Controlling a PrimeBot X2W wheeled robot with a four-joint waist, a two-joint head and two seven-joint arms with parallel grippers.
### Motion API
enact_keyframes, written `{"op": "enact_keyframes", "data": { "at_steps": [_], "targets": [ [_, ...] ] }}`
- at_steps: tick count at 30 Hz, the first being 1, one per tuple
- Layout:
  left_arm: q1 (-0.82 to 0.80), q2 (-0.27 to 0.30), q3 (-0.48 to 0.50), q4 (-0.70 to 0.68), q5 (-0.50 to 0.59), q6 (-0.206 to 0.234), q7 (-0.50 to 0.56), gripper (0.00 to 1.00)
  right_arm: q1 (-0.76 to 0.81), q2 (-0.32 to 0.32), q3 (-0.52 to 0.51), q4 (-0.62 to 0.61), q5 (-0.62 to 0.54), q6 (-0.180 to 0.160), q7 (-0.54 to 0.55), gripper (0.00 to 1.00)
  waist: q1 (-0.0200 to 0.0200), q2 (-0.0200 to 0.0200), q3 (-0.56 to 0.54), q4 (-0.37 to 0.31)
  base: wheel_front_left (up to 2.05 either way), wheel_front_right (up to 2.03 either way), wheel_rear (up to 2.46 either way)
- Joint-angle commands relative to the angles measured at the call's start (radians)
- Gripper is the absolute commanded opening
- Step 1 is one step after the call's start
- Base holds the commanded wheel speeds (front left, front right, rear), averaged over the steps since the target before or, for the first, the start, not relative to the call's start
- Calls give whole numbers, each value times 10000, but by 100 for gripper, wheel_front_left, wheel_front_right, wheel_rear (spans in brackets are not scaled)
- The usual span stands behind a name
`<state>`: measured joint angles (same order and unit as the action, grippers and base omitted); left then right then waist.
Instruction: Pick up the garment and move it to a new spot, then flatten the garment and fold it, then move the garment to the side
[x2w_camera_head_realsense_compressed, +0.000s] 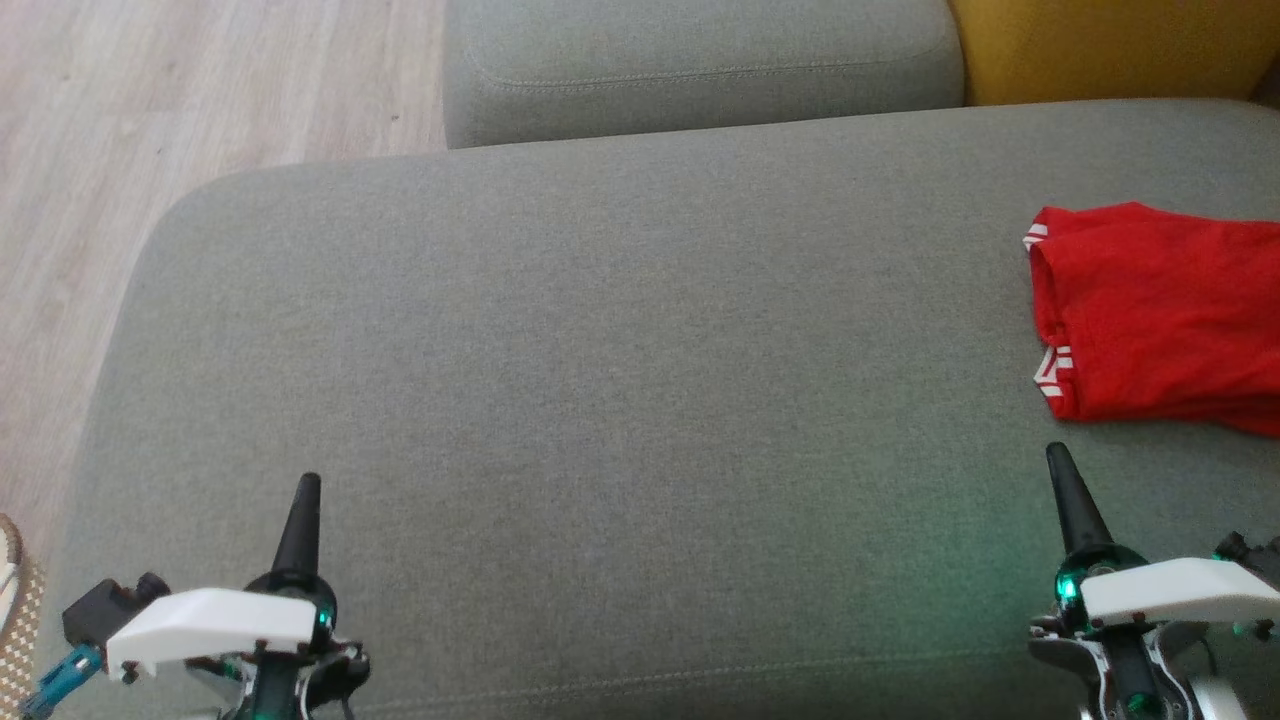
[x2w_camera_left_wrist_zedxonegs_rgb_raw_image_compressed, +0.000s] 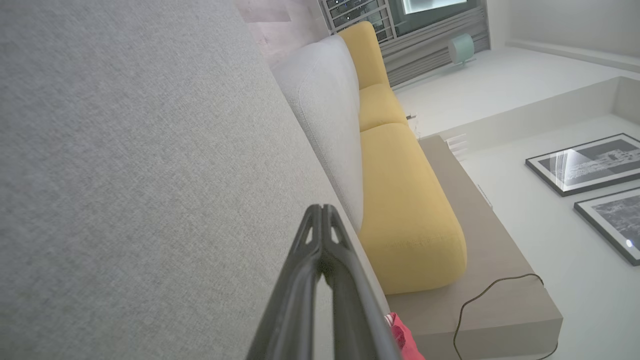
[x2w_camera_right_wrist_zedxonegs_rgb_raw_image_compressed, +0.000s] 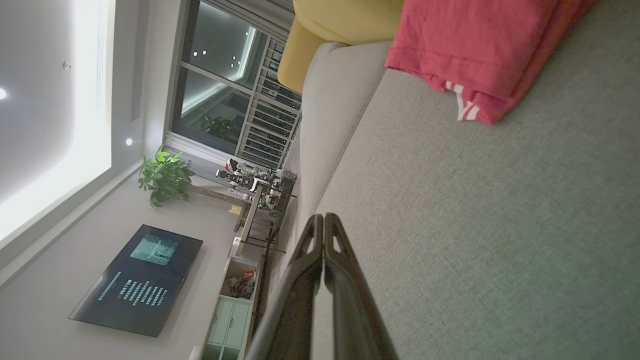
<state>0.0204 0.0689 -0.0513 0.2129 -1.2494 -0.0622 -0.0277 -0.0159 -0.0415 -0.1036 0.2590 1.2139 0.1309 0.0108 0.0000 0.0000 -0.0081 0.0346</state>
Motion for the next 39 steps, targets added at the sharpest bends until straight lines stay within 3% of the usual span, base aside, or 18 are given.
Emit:
{"op": "enact_keyframes", "data": {
  "at_steps": [1, 27, 39],
  "targets": [
    [-611, 169, 339, -260, -286, -134, 91, 0, -553, -76, 96, -300, 310, -1, 104, 0, 0, 0, 5, -14, 0, 0, 0],
    [-1134, 145, 1044, 200, -3316, -587, 875, 0, -855, -85, -67, -171, 3300, -2, 861, 0, 0, 0, 94, -286, 0, 0, 0],
    [-1249, 118, 1228, 302, -3945, -684, 1070, 0, -920, -87, -102, -143, 3947, -2, 1024, 0, 0, 0, 113, -345, 0, 0, 0]
  ]
}}
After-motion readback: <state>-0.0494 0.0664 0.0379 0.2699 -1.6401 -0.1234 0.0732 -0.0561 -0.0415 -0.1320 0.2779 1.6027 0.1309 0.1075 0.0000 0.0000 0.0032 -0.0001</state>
